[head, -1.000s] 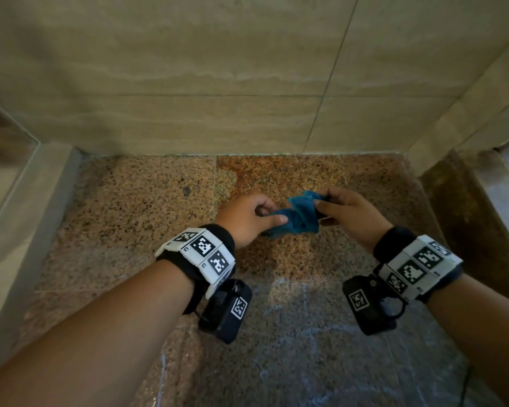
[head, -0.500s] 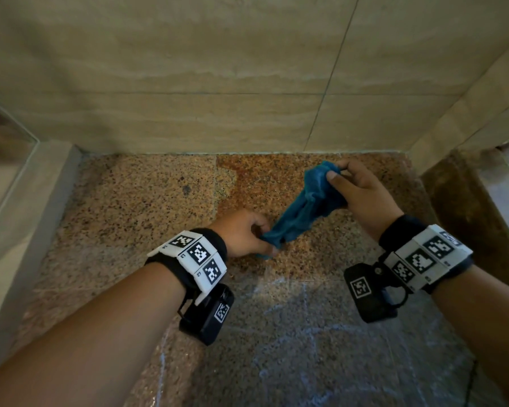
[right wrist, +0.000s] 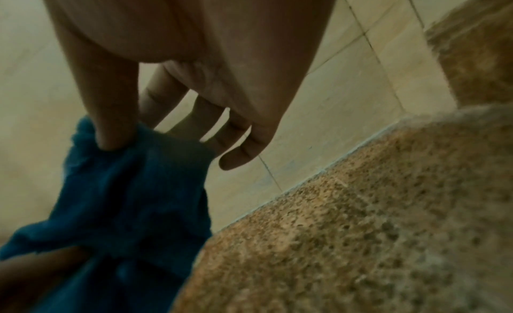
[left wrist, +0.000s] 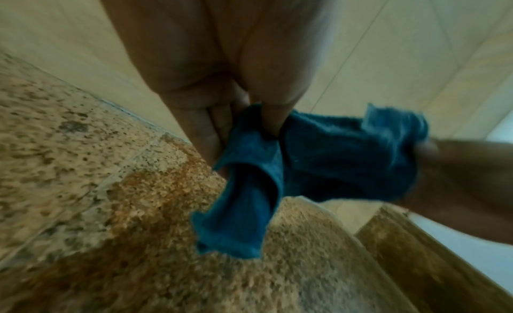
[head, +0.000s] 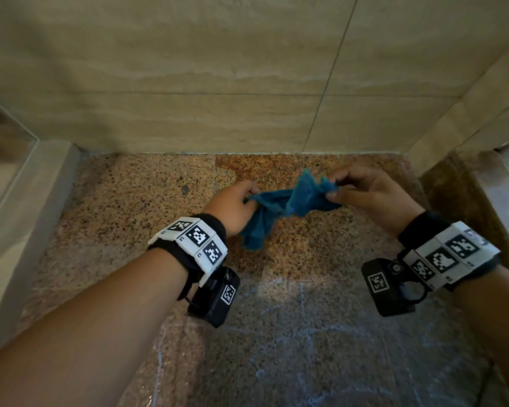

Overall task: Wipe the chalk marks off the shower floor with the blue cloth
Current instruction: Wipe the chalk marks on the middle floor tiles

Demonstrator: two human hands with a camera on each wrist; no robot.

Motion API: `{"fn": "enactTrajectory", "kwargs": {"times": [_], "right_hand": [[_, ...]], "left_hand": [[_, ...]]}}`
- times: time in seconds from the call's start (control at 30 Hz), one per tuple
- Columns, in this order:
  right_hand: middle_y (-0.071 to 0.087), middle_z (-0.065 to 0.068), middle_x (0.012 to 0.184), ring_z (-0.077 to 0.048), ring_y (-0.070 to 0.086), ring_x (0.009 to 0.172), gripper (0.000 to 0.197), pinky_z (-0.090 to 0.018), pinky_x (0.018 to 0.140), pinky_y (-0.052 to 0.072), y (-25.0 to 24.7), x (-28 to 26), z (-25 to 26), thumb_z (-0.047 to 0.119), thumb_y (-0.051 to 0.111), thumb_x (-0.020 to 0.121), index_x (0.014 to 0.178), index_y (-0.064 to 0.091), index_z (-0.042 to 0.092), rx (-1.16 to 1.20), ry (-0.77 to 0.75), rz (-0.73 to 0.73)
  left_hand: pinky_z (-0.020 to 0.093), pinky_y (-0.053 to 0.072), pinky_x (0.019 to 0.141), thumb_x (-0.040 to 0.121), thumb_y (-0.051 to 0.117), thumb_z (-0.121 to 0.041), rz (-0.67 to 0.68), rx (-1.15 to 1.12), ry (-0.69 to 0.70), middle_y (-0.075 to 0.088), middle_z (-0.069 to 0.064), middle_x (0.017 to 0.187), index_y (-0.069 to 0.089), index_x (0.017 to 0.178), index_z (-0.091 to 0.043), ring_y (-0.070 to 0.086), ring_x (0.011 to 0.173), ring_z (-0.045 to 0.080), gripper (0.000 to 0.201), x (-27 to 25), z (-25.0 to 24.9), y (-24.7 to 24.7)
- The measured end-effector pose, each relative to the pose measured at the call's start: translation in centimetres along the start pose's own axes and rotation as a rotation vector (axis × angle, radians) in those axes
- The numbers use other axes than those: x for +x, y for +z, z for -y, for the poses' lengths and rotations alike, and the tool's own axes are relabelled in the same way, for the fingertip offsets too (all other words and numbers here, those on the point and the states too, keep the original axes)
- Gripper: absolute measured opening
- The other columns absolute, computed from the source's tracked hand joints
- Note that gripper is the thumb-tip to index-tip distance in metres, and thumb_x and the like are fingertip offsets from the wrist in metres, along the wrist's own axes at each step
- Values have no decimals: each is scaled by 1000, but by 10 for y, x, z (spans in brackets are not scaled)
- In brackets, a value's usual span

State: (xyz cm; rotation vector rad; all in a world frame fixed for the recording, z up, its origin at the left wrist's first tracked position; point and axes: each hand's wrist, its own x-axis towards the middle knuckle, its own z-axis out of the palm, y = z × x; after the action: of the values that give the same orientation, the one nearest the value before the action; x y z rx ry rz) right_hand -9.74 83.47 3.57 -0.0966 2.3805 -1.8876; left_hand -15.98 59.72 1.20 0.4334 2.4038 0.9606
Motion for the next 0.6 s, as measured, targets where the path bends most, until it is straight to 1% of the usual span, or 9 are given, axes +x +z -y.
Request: {"fn": "enactTrajectory", "kwargs": {"times": [0.07,0.17,0.23,0.3,0.37,0.4,0.5,0.53,0.6], "right_hand": [[65,12,82,-4,60,78,32,-18,72,47,-3,-4,-3,5,73,75,73,70,37,-188,59,121],[64,4,88,-3,59,78,20,-20,71,43,0,-8,-8,14,74,78,77,69,33,-374,119,250],[64,0,90,-10,60,81,3,-24,72,44,5,-8,-6,25,68,79,82,69,26,-306,167,219],[64,-2,90,-18,61,84,23,-29,75,44,11,-7,-3,38,62,77,89,67,18,-261,164,159],[63,2,84,-14,59,78,35,-27,71,44,20,-4,1,49,63,80,89,62,15,-307,108,84],[62,2,82,-13,58,75,38,-27,68,44,26,-2,5,53,64,79,88,60,15,-363,85,39],[57,6,83,-10,54,74,35,-22,61,41,44,2,8,44,72,75,87,53,18,-564,62,-43],[56,7,86,-9,54,76,32,-19,60,40,48,2,7,39,74,75,88,53,18,-603,58,-54],[57,7,87,-11,57,80,22,-16,61,41,51,4,3,28,72,80,89,54,19,-605,74,-93]], "left_hand": [[39,50,68,101,43,-15,-48,-84,8,66,6,99,54,100,-22,62,82,27,13,-1,-4,-4],[32,43,57,101,43,-13,-50,-179,15,65,8,96,54,103,-23,60,73,27,15,-2,-11,-4],[31,43,56,101,43,-12,-45,-192,36,65,8,97,53,102,-25,60,74,28,16,-4,-16,-2],[39,48,61,100,44,-11,-39,-180,72,66,10,98,51,99,-26,62,80,32,17,-6,-21,-1],[46,49,63,100,45,-10,-27,-172,96,67,14,95,48,92,-30,62,79,37,21,-8,-25,0],[46,47,59,99,46,-10,-21,-168,103,68,15,92,45,89,-32,62,73,36,24,-8,-25,1],[28,34,46,97,48,-10,-27,-136,110,65,13,80,40,85,-31,45,47,15,26,-8,-27,3],[26,32,45,97,48,-10,-27,-146,109,66,14,81,40,85,-31,43,47,14,26,-7,-28,3],[29,35,50,97,49,-9,-12,-196,109,69,16,85,41,85,-29,50,54,23,25,-7,-28,3]]}}
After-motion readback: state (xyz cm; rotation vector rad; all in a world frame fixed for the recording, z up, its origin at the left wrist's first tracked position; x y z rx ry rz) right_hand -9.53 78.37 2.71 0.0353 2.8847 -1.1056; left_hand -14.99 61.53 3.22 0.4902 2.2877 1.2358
